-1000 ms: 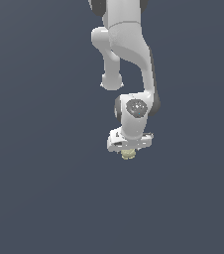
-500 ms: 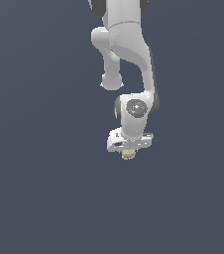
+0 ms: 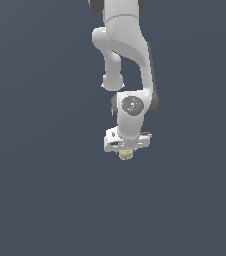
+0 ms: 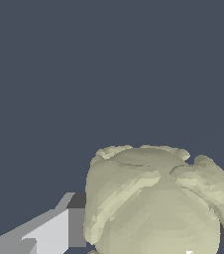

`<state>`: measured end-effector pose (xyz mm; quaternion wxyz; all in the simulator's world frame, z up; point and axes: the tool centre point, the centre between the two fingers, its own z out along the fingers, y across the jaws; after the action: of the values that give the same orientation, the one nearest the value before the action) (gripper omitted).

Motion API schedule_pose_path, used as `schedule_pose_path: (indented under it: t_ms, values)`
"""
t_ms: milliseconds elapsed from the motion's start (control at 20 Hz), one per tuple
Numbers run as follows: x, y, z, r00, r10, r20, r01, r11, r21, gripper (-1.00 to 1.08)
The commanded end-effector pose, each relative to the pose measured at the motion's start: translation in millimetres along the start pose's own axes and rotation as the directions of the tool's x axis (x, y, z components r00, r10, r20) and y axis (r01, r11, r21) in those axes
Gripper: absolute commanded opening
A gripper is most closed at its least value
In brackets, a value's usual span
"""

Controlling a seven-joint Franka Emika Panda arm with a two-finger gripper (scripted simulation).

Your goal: Pick up the object and move it to a goal position.

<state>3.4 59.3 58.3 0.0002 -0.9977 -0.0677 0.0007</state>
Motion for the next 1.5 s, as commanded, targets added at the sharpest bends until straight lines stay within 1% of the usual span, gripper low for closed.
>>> schedule_pose_path:
  t_ms: [0,200,1000,1200,1450]
  values:
    - [1.6,14.7,-13.8,1.0,0.001,-0.001,-0.001,1.0,0.0,-1.0]
    - [4.3,45.1,-42.8,1.0,0.001,-0.002,-0.001,1.0,0.0,-1.0]
    - [21.1,183.9,-174.8,1.0,0.001,-0.002,-0.001,1.0,0.001,-1.0]
    - [25.3,207.4,-197.1,1.0,0.001,-0.002,-0.001,1.0,0.0,-1.0]
    - [29.2,226.2,-214.5,1.0,0.001,-0.002,-0.001,1.0,0.0,-1.0]
